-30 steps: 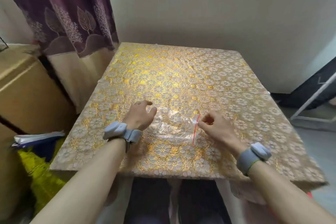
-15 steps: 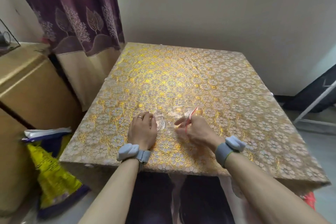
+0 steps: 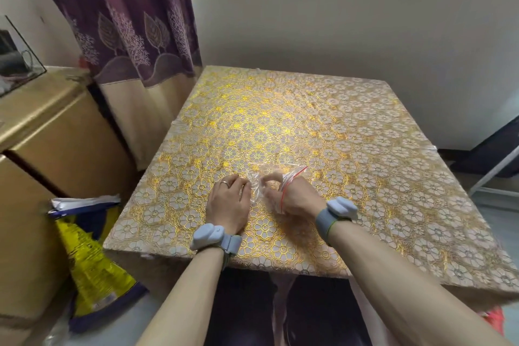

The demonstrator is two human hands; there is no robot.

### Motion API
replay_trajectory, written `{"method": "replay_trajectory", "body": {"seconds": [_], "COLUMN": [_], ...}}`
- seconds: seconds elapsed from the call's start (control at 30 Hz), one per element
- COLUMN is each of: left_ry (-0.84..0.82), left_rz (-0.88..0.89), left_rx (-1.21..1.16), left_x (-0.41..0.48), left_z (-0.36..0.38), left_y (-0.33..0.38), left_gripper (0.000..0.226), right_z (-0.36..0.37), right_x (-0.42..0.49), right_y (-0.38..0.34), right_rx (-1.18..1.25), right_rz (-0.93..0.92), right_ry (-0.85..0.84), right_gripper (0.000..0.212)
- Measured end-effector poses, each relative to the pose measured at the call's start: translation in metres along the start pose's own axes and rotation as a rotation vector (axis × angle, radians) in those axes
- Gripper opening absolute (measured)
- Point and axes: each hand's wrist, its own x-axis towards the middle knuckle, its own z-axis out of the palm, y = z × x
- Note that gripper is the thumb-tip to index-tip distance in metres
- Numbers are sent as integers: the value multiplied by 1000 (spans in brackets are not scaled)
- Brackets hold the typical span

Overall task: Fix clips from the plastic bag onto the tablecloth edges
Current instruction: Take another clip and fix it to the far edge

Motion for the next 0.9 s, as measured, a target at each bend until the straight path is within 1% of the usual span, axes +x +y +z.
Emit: {"method": "replay_trajectory", "body": {"seconds": [0.07,0.1,0.17,0.2,0.23,0.3,0.33,0.43,0.57,0.63,0.7,0.8,0.9], "left_ry": [-6,-10,-10,-5,-3,-7,-10,-22,17,10,2,12,20], "left_rz": [-2,-3,0,3,2,-1,0,-5,15,13,4,-3,-7], "left_rx": [-4,-5,-3,0,4,12,18,37,39,47,48,49,63], "left_x": [0,0,0,0,0,1,1,3,2,3,3,3,4], "left_z": [0,-1,-1,-1,-1,-2,-2,0,3,4,5,6,7], "left_y": [1,2,2,2,2,2,2,2,-1,-2,-2,-1,0], "left_gripper": [29,30,30,30,30,31,31,32,27,29,31,31,30], "right_z": [3,5,7,8,7,5,2,2,11,12,9,5,3], "right_x": [3,4,4,3,2,3,3,5,3,2,0,-2,-6], "right_y": [1,2,5,6,5,5,5,6,2,0,-1,0,0], "right_rx": [10,20,49,65,66,-8,-25,53,8,-17,-7,74,106], "right_rz": [29,45,30,-1,-38,-98,-108,-89,-20,-11,-11,15,10], "right_ry": [48,79,125,122,91,27,6,-14,98,127,99,52,52], "right_gripper": [10,10,12,20,28,34,34,28,20,23,28,37,32]}}
